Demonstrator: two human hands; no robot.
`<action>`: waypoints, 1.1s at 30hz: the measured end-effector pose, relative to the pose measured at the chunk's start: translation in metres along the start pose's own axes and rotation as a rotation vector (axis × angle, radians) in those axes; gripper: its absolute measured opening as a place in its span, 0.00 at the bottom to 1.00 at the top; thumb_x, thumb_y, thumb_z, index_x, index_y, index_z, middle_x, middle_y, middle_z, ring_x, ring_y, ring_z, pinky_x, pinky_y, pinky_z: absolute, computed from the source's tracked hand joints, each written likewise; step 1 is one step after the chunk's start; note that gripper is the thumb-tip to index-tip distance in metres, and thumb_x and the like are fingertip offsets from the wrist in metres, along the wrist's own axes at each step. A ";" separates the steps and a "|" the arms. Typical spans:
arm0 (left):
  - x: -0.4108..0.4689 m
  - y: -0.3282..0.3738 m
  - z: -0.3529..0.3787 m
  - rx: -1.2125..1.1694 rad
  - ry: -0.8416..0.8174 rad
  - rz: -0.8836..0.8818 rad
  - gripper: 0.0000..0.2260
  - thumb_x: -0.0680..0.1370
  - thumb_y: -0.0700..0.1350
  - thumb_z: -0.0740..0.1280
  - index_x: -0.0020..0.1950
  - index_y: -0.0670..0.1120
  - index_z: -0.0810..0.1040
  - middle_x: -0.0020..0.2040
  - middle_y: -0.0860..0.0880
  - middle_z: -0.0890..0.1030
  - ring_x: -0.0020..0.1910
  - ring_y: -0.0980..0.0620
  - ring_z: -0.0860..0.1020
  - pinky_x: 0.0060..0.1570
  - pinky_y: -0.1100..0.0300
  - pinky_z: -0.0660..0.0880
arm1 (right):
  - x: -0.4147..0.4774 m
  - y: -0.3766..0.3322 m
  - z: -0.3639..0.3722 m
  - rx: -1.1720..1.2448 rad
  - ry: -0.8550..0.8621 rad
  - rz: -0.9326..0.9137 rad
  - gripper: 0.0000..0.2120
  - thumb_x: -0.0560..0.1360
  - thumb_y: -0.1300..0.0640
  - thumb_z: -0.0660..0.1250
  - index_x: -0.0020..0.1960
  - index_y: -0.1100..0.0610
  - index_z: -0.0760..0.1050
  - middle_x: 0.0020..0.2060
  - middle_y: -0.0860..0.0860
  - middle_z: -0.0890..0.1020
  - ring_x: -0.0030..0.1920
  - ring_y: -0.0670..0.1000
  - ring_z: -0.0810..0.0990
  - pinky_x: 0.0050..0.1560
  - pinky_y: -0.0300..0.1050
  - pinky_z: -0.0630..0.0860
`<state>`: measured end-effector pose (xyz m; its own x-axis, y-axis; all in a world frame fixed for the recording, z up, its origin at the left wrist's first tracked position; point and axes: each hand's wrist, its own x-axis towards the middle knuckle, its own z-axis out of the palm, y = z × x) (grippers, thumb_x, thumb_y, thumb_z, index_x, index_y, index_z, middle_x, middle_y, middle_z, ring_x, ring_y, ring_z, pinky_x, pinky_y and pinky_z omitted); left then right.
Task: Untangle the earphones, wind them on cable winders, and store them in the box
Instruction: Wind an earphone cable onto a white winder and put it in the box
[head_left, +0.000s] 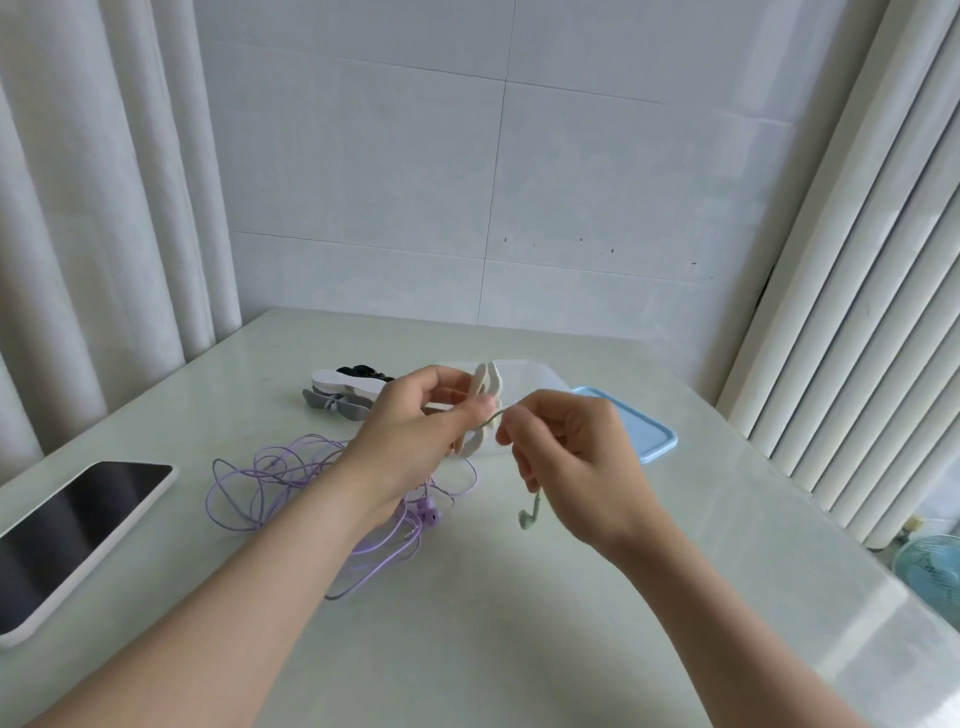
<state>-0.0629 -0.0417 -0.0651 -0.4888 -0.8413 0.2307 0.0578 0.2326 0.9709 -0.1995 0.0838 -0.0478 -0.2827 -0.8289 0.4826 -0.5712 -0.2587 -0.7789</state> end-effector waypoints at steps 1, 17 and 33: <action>-0.001 0.000 -0.001 -0.003 -0.059 -0.013 0.08 0.77 0.52 0.77 0.55 0.53 0.86 0.53 0.51 0.86 0.43 0.55 0.81 0.43 0.61 0.73 | 0.002 -0.002 -0.002 0.072 0.043 0.021 0.13 0.81 0.59 0.65 0.38 0.58 0.80 0.27 0.58 0.77 0.30 0.52 0.74 0.35 0.52 0.73; -0.014 0.014 0.012 -0.288 -0.312 -0.171 0.15 0.80 0.48 0.72 0.57 0.37 0.76 0.49 0.40 0.84 0.50 0.34 0.87 0.52 0.47 0.84 | 0.008 0.002 -0.013 0.229 0.072 0.149 0.14 0.87 0.51 0.60 0.51 0.54 0.81 0.24 0.47 0.69 0.26 0.54 0.73 0.33 0.44 0.71; -0.019 0.016 0.015 -0.034 -0.393 0.026 0.10 0.81 0.42 0.72 0.62 0.45 0.85 0.55 0.46 0.88 0.55 0.44 0.86 0.63 0.51 0.81 | 0.013 0.017 -0.018 0.158 0.228 0.279 0.18 0.84 0.49 0.65 0.38 0.56 0.77 0.29 0.52 0.68 0.31 0.52 0.66 0.34 0.46 0.65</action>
<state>-0.0660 -0.0142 -0.0547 -0.7822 -0.5831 0.2194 0.1003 0.2297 0.9681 -0.2267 0.0772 -0.0481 -0.5842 -0.7516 0.3064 -0.3279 -0.1268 -0.9362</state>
